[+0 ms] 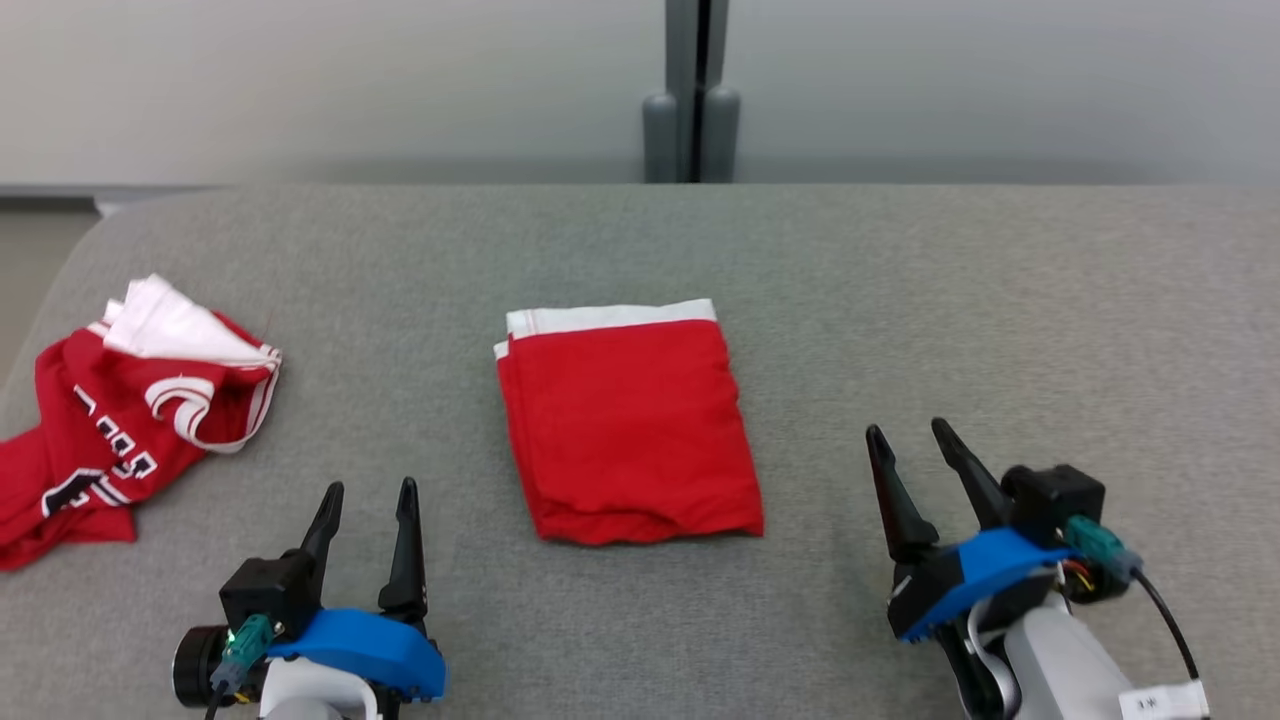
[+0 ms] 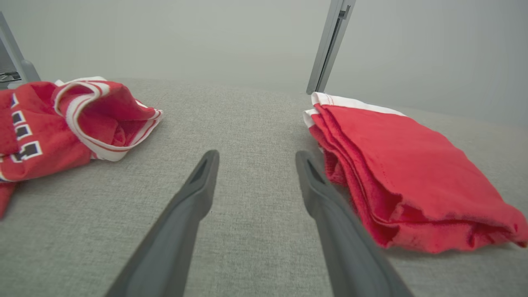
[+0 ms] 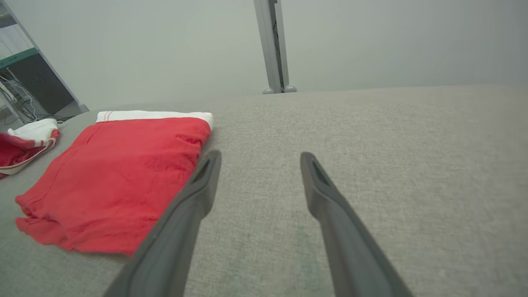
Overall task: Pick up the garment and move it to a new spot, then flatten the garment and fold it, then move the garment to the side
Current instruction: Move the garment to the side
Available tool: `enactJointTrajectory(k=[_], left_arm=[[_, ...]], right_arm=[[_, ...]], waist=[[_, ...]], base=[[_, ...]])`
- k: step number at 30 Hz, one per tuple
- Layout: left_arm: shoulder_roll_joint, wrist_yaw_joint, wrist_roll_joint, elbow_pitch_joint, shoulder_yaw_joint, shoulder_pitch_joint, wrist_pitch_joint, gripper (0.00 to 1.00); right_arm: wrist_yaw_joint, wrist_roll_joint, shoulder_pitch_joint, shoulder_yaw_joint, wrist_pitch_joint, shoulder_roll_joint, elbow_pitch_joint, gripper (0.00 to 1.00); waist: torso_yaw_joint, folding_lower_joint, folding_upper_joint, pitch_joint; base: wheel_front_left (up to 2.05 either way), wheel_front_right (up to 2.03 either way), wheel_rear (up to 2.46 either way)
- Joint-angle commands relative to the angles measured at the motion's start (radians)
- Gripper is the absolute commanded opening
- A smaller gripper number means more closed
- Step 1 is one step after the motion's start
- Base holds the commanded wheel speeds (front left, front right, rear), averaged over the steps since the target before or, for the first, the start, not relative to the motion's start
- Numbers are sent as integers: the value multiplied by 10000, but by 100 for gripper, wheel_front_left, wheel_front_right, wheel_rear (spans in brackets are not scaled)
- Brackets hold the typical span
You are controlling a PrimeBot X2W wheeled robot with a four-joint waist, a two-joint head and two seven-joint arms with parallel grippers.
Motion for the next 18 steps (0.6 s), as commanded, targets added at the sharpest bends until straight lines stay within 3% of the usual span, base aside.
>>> enactJointTrajectory(k=[1, 9, 18], left_arm=[[20, -75, 55, -37, -40, -211, -28, 100], [305, -70, -388, -8, -613, -716, -28, 100], [477, -73, -783, -71, -939, -903, -28, 100]], right_arm=[[3, 102, -368, 159, -38, -38, 143, 100], [1, 593, -1759, 1027, -38, -41, 1257, 100], [3, 2192, -2939, 1991, -35, -44, 3243, 100]], waist=[[505, -2, -1, 521], [1270, -2, -1, 1229], [1615, -2, -1, 1555]], base=[[0, 0, 0], [0, 0, 0], [0, 0, 0]])
